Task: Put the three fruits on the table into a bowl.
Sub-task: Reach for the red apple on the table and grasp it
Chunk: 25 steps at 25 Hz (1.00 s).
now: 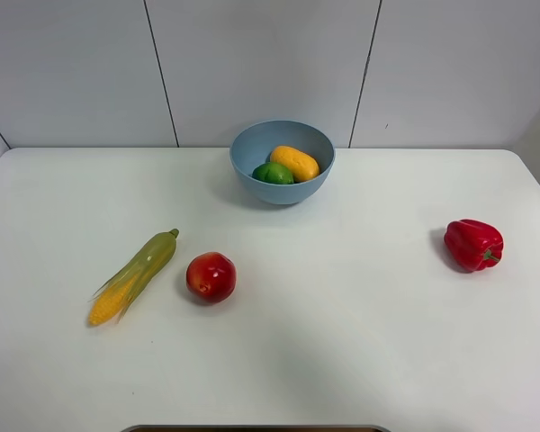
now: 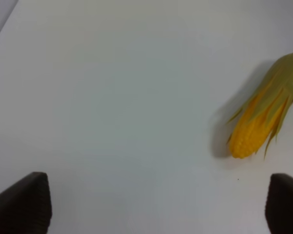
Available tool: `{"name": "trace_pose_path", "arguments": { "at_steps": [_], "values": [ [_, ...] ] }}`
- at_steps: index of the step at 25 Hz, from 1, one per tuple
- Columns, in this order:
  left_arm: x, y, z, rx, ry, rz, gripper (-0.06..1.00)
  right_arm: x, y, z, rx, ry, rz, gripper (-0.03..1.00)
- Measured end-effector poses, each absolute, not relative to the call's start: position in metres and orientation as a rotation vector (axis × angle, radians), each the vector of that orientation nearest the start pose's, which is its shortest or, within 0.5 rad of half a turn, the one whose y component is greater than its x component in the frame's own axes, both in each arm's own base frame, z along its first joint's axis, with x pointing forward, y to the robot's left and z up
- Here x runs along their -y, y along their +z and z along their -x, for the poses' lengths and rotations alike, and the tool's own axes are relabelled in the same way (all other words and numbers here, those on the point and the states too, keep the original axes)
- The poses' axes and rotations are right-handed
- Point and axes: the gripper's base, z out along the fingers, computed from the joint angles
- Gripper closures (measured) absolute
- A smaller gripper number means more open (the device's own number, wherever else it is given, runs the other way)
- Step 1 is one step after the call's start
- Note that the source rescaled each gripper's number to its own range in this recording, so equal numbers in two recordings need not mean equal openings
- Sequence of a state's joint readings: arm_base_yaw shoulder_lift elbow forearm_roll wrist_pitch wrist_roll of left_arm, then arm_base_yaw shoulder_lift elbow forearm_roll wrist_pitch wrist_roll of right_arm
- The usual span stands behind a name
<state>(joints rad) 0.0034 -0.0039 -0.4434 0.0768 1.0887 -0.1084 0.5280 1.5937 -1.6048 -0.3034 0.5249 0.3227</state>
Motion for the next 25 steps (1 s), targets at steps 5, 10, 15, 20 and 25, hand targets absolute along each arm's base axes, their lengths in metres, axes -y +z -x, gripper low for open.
{"name": "trace_pose_path", "arguments": {
  "at_steps": [5, 10, 15, 20, 25],
  "values": [
    [-0.006, 0.259, 0.001, -2.119, 0.031, 0.121, 0.24, -0.138, 0.472, -0.272, -1.881, 0.169, 0.365, 0.39],
    [-0.006, 0.259, 0.001, -2.119, 0.032, 0.12, 0.24, -0.099, 0.504, -0.214, -1.896, 0.103, 0.353, 0.39],
    [-0.006, 0.259, 0.001, -2.119, 0.032, 0.12, 0.24, -0.065, 0.523, -0.161, -1.876, 0.066, 0.354, 0.39],
    [-0.006, 0.259, 0.001, -2.119, 0.031, 0.121, 0.24, -0.038, 0.531, -0.117, -1.86, 0.018, 0.383, 0.39],
    [-0.006, 0.259, 0.001, -2.119, 0.031, 0.121, 0.24, -0.006, 0.539, -0.069, -1.803, 0.005, 0.307, 0.39]
  ]
}}
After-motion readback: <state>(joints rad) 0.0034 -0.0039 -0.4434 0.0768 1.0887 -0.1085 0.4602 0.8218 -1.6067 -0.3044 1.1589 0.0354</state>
